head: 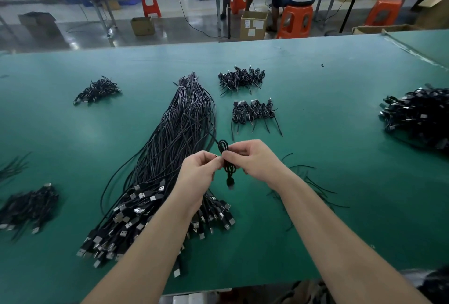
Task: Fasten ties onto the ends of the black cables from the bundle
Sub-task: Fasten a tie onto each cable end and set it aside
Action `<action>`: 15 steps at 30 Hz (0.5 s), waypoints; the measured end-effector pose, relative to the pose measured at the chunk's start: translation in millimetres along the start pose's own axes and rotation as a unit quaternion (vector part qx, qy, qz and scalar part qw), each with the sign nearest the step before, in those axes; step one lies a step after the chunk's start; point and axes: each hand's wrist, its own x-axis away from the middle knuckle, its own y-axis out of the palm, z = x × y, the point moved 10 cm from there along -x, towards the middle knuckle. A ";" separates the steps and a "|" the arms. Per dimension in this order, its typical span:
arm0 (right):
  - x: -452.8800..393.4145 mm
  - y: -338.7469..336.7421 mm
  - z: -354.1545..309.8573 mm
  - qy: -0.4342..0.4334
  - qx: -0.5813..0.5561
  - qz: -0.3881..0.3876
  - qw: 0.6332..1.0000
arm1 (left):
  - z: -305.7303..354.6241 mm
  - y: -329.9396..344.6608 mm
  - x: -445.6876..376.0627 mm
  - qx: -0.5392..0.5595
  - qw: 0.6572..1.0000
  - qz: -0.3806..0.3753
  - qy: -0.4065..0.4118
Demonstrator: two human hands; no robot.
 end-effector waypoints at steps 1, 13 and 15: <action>-0.8 -1.8 2.8 0.019 -0.006 0.007 1.000 | 6.8 0.5 2.7 -0.038 0.999 0.005 0.034; 0.6 5.5 15.1 0.092 -0.209 -0.043 0.973 | 66.0 6.3 34.9 -0.276 0.911 0.055 0.303; 0.7 0.2 3.8 0.022 -0.149 -0.039 0.988 | 51.2 -3.2 19.1 -0.220 0.951 0.063 0.207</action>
